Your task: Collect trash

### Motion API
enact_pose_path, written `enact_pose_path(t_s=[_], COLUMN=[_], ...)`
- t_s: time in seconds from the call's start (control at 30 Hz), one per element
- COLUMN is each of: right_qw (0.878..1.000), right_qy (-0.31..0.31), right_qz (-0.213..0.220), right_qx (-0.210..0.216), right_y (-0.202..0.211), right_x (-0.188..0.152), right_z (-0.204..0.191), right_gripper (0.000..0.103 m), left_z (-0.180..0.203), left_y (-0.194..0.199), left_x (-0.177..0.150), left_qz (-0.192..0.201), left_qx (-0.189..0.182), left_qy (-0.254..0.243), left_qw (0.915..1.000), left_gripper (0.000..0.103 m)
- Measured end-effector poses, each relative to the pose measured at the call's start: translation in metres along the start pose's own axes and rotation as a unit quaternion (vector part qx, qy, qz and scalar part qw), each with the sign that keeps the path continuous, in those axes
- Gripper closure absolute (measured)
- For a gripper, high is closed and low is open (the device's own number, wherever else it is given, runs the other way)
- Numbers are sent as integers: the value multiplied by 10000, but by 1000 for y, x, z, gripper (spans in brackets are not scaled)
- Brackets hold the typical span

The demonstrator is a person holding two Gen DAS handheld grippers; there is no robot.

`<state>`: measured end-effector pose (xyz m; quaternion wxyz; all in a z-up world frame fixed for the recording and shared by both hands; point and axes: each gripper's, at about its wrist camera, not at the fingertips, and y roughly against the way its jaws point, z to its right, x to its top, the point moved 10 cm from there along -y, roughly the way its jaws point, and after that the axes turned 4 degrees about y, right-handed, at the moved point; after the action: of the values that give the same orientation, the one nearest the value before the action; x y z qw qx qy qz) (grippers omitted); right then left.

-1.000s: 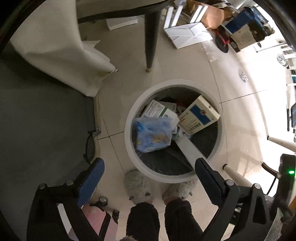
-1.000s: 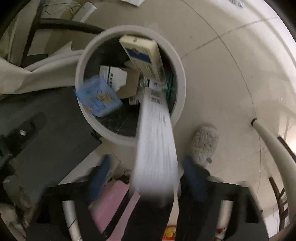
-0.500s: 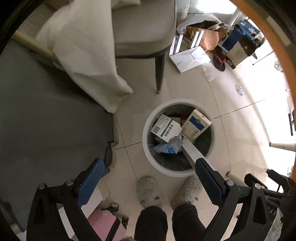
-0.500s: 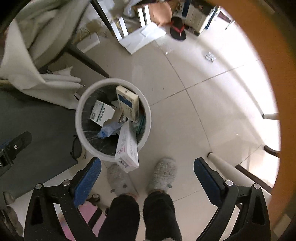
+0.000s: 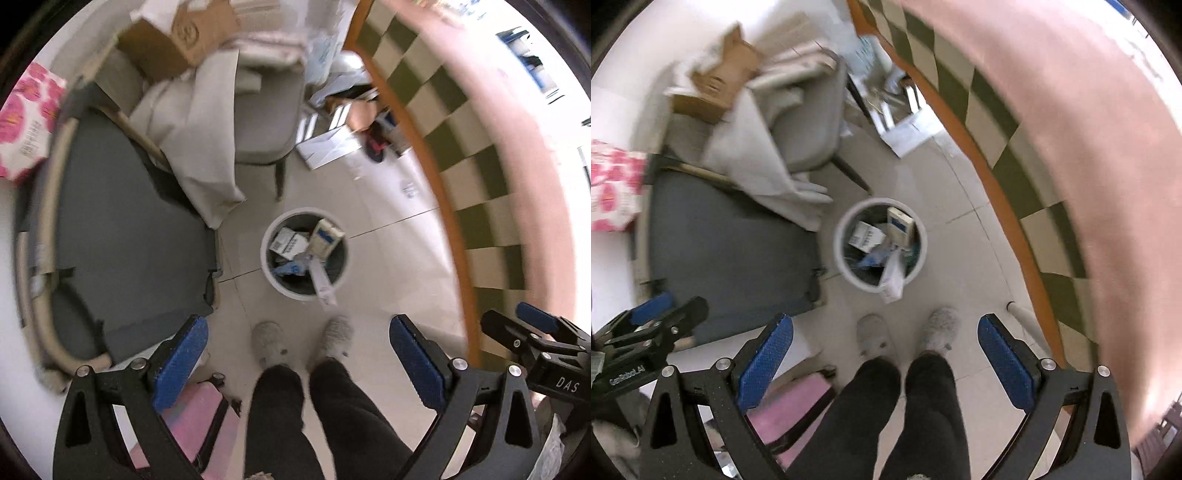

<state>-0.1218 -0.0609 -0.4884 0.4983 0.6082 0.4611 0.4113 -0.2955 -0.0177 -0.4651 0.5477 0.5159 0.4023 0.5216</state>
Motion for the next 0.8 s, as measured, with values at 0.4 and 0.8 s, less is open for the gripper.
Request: enact_pose_path(t_s=[0.4,0.8], right_qw=[9957,9879], right_qy=[370,675], right_qz=[644,976], right_qx=[559,1002], right_y=[203,302], right_x=[-11,-23], right_z=[-39,-81], right_gripper=[2,2], left_z=[40,50], left_y=[176,275], left_x=[-11,-23], left_qz=[531,1020], left_qx=[-872,-1367], left_qy=[-145,-236], left_qw=[9947,9851], left_gripper=[2,2])
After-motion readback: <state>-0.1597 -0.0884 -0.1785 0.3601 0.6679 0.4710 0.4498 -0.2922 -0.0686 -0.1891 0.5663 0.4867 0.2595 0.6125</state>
